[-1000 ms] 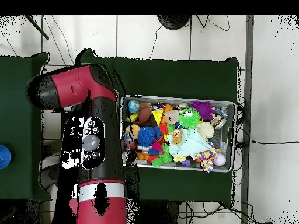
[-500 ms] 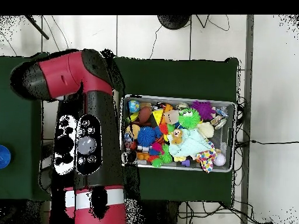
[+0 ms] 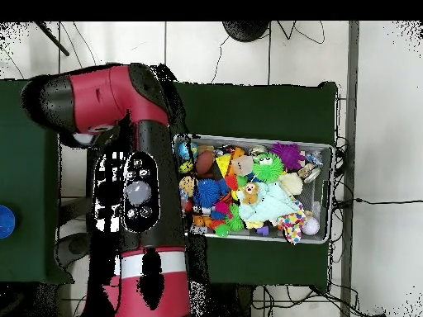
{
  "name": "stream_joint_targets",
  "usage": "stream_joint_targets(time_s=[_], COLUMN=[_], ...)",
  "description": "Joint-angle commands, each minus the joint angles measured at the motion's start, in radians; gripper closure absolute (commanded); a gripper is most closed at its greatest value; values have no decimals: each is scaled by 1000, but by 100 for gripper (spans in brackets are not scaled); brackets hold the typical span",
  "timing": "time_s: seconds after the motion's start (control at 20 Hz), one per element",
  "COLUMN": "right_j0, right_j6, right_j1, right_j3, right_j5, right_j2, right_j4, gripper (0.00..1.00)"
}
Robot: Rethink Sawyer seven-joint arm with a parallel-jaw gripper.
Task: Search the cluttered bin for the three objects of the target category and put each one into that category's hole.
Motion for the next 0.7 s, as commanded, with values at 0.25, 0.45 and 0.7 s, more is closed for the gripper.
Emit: stream_joint_targets(time_s=[0.25,0.45,0.7], right_j0=[-14,5,7], right_j6=[38,57,69], right_j1=[67,99,109], right_j3=[94,57,82], right_j5=[70,51,-51], right_j2=[84,50,41], right_j4=[53,15,1], gripper=[100,100,100])
